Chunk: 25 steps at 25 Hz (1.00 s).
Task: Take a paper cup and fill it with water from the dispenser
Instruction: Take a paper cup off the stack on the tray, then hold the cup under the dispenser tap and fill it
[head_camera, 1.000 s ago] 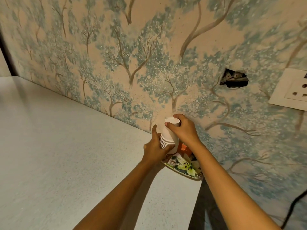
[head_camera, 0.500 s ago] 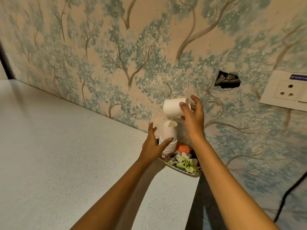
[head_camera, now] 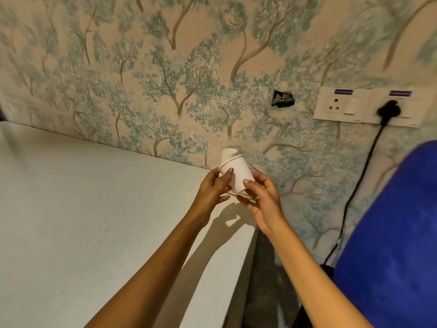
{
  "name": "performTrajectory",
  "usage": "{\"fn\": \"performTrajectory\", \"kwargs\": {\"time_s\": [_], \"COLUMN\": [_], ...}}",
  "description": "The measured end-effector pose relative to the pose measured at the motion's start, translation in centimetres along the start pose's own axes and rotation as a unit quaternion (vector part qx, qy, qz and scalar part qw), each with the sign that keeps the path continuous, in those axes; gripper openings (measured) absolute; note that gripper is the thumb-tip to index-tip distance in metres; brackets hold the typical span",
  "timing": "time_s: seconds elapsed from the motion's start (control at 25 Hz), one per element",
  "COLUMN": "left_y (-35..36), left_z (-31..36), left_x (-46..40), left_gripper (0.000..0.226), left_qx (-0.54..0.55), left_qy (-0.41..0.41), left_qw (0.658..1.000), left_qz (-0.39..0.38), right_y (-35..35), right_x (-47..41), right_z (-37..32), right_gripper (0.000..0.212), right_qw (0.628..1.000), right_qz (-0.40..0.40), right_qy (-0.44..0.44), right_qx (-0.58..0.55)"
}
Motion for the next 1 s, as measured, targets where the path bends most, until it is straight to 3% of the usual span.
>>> {"fn": "performTrajectory", "kwargs": {"time_s": [0.32, 0.52, 0.76, 1.0], "left_y": [3.7, 9.3, 16.9, 21.8], "left_z": [0.1, -0.2, -3.3, -8.8], "left_x": [9.4, 16.4, 26.7, 35.7], "left_gripper": [0.046, 0.059, 0.054, 0.061], "left_qx": [-0.048, -0.065, -0.069, -0.095], "left_qy": [0.005, -0.026, -0.063, -0.111], "left_qw": [0.991, 0.974, 0.960, 0.931], "left_qz": [-0.123, -0.215, -0.264, -0.334], "right_y": [-6.3, -12.7, -20.2, -27.0], "right_x": [11.4, 20.3, 31.4, 41.2], "right_z": [-2.5, -5.2, -6.4, -2.9], "right_gripper": [0.060, 0.073, 0.067, 0.079], "right_qw": [0.970, 0.932, 0.914, 0.913], "right_qz": [-0.050, -0.031, 0.011, 0.054], "right_qy": [-0.059, -0.075, -0.080, -0.048], "right_qx": [0.230, 0.353, 0.397, 0.400]}}
Point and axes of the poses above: each hand's wrist, its own x-axis away from the middle knuckle, its own y-axis out of the palm, z = x × y, the point moved 2 cm from there along -x, towards the middle knuckle, and after that the axes turned 7 degrees about x, right-handed, at the moved point
